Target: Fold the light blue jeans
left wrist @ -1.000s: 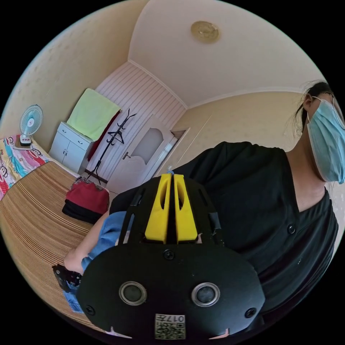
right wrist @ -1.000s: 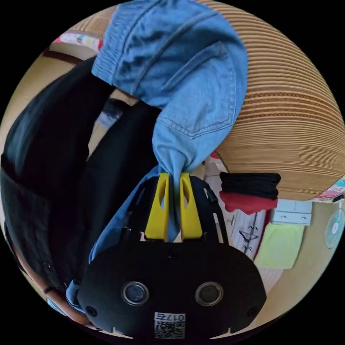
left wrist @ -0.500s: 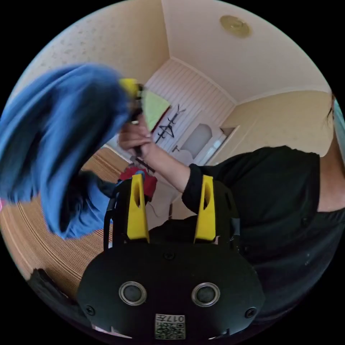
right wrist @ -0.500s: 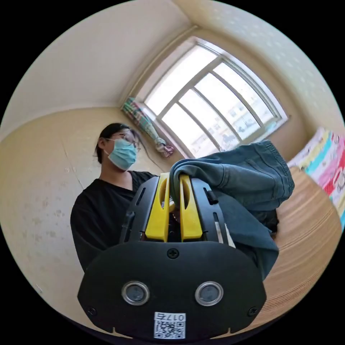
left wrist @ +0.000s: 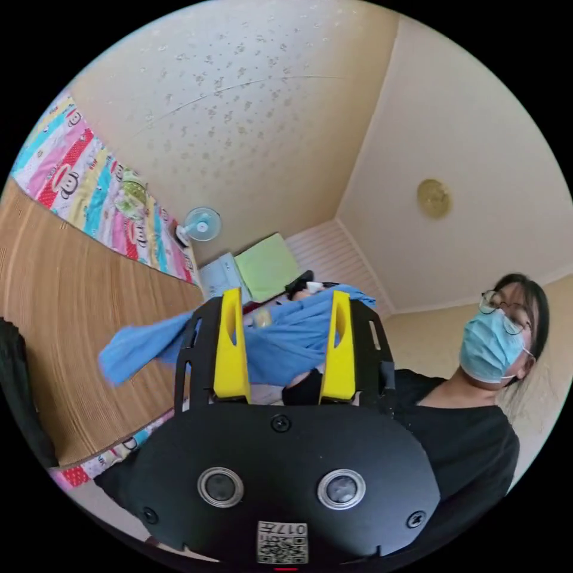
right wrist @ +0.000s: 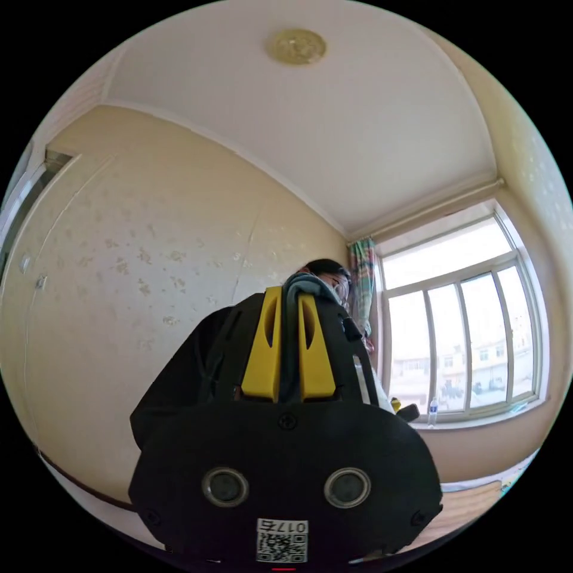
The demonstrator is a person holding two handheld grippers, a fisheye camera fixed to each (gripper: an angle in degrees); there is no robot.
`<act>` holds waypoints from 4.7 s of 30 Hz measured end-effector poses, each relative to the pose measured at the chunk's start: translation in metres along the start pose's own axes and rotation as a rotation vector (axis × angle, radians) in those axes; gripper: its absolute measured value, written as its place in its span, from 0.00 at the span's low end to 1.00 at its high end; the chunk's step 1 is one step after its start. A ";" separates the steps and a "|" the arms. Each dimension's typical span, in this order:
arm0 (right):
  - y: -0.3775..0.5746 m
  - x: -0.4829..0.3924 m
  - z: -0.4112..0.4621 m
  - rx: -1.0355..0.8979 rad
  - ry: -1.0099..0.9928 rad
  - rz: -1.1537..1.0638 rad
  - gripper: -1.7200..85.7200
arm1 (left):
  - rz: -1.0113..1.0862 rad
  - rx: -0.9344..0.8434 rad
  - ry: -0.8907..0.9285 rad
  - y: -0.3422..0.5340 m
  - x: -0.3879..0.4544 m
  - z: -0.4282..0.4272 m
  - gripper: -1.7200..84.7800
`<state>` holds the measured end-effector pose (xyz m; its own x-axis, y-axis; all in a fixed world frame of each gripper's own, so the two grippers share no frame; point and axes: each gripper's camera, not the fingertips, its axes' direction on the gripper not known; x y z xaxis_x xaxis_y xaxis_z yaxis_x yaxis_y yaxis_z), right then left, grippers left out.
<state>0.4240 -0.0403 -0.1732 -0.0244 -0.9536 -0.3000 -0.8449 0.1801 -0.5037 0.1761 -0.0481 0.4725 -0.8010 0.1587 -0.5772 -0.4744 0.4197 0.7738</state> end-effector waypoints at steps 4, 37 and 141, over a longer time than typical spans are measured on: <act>-0.004 -0.005 0.018 -0.024 -0.042 -0.059 0.05 | -0.098 -0.120 0.366 -0.027 -0.011 0.046 0.19; -0.020 0.083 0.281 -0.632 0.153 -0.031 0.04 | -0.753 0.100 0.599 -0.020 -0.071 0.134 0.14; -0.156 -0.015 0.289 -0.019 0.836 0.034 0.05 | 0.289 -0.709 -0.474 0.190 -0.112 0.421 0.21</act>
<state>0.7108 0.0153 -0.3243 -0.4319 -0.8139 0.3886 -0.8454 0.2151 -0.4890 0.3292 0.3902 0.5736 -0.7637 0.5907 -0.2606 -0.5176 -0.3188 0.7940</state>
